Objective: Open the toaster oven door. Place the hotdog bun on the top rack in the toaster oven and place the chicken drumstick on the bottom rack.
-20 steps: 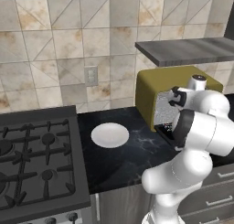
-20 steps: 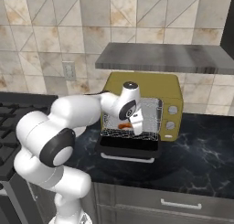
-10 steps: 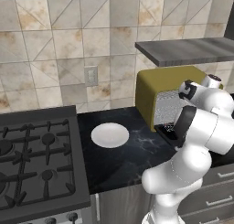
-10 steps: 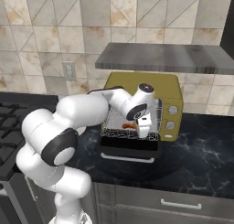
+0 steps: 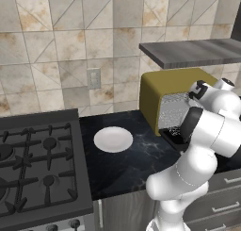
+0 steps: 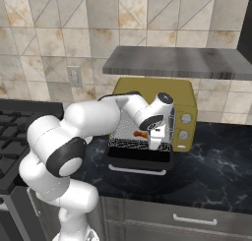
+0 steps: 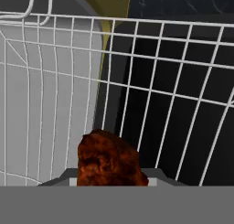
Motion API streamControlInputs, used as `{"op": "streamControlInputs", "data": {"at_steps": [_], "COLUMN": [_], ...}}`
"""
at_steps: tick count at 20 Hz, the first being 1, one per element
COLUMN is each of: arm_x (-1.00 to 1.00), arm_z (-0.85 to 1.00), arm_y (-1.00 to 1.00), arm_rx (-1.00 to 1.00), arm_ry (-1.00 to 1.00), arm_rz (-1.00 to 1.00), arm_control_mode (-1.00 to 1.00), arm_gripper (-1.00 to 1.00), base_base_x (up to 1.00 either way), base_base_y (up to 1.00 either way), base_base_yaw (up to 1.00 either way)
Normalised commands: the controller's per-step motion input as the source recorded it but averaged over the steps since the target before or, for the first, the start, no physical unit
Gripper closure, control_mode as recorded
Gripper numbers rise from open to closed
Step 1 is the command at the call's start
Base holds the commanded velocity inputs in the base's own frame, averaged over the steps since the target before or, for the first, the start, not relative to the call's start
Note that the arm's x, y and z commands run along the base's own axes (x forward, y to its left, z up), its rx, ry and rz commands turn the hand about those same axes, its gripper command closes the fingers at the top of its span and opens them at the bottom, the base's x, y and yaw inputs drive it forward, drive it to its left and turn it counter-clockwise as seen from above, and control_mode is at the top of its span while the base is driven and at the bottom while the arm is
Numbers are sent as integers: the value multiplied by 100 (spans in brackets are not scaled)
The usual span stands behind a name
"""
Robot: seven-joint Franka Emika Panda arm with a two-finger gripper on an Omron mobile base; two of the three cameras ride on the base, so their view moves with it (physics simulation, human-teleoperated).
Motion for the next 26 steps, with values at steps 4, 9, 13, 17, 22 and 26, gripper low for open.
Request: {"op": "streamControlInputs", "data": {"at_steps": [4,9,13,17,22,26], "arm_x": [2,10,9,0,0,0], "arm_z": [-1,0,0,-5,-3,0], "arm_y": [4,7,7,5,2,0], "arm_rx": [5,1,0,0,0,0], "arm_ry": [-7,-9,-6,-3,0,0], "arm_rz": [-14,-12,-9,-8,-6,-2], "arm_control_mode": [-100,-100,-100,-100,-100,-100], "arm_gripper": [100,100,100,100,-100,-100], "base_base_x": [0,0,0,0,0,0], "base_base_y": [0,0,0,0,0,0], "base_base_yaw": [0,0,0,0,0,0]}}
